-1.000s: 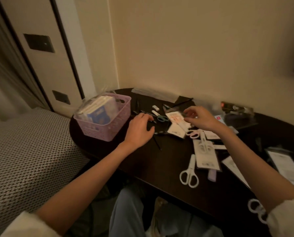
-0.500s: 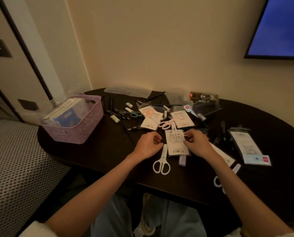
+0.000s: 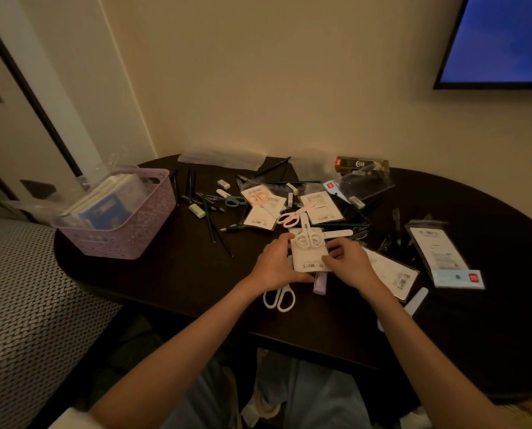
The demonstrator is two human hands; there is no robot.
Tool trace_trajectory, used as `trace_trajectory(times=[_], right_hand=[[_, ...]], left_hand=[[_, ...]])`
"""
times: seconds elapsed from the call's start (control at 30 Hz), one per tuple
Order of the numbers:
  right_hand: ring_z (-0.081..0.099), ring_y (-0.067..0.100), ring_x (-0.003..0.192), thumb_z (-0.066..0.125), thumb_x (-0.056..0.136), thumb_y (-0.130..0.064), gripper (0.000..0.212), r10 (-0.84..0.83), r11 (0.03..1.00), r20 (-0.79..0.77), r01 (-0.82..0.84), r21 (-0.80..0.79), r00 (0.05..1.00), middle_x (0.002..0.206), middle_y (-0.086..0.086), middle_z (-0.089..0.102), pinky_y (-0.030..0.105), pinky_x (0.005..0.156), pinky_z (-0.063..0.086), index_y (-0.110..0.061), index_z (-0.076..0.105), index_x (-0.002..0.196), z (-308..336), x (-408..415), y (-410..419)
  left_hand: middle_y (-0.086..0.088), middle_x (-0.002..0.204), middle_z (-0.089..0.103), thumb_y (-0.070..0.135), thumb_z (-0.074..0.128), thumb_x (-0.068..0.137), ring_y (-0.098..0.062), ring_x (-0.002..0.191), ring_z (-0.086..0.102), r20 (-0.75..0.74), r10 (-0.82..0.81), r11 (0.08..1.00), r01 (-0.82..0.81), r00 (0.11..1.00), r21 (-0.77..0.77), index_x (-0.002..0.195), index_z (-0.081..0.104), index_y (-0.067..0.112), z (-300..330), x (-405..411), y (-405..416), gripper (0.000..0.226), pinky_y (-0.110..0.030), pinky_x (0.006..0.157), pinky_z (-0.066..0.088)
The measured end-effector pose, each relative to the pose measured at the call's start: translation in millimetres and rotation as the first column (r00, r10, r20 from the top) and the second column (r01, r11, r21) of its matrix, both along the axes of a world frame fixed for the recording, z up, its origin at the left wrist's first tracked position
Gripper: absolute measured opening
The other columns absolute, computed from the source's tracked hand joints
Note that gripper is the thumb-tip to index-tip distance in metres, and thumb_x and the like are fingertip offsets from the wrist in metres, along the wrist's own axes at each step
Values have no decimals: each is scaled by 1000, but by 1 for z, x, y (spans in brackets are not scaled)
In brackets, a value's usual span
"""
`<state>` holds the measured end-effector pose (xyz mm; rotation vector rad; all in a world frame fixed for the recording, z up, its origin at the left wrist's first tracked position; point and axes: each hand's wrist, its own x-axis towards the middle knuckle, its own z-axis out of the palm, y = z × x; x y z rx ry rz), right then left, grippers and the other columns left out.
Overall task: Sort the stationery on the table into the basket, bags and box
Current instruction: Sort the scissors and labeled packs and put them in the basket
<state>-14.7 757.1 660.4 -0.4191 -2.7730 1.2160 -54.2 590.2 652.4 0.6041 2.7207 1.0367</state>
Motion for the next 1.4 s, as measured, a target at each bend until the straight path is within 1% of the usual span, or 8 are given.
trace_trajectory(times=[0.13,0.27,0.5,0.73,0.87,1.0,1.23,1.4], right_hand=[[61,16,88,65,86,-9,30,-27,946,-24,18,-324,999,102,9,63,24,69,50,-10,59,116,13,1,-7],[59,15,72,62,89,-10,27,-43,727,44,61,-684,998,92,11,65,28,69,50,-9,58,116,30,4,-14],[56,12,63,62,90,-14,17,98,664,53,-26,-747,994,81,7,65,23,60,46,-9,66,105,43,8,-30],[53,10,61,61,89,-4,23,269,581,82,-93,-808,960,87,9,63,21,59,46,-8,64,111,39,14,-49],[49,9,56,58,89,0,26,381,632,20,-245,-735,924,74,2,62,23,56,43,-10,59,114,37,15,-59],[50,9,53,57,90,1,25,487,708,-80,-446,-548,870,67,3,57,23,53,41,-8,56,113,42,16,-67],[55,12,54,60,89,0,25,630,714,-137,-639,-286,764,67,4,56,23,54,47,-10,54,110,41,13,-76],[64,11,87,62,90,-11,17,635,750,-109,-644,-152,765,96,0,64,21,70,51,-20,60,104,37,7,-71]], left_hand=[[5,120,57,23,84,72,-5,105,54,60,49,965,-63,997,256,131,47,16,11,3,-6,70,-16,82,47],[5,108,67,18,77,80,-4,98,62,70,101,915,-120,992,385,114,62,14,23,3,-15,37,-19,84,50],[6,103,67,0,58,89,-4,100,61,-19,175,900,-152,984,409,99,70,19,38,6,-42,24,-19,84,49],[-11,94,72,1,37,93,-21,84,68,306,277,670,-411,911,618,98,68,3,44,22,-73,31,-29,71,54],[-8,97,70,20,53,96,-17,83,70,430,321,580,-534,844,615,112,60,10,43,25,-81,20,-22,58,53],[-6,106,66,15,63,91,-14,89,67,484,368,528,-606,794,595,121,50,16,44,19,-88,33,-22,60,54],[-8,105,68,22,57,96,-17,93,68,501,386,419,-631,774,653,106,64,11,46,10,-96,17,-28,71,56],[-6,101,67,22,54,97,-19,96,65,401,500,453,-626,768,635,103,66,10,44,6,-99,18,-36,85,55]])
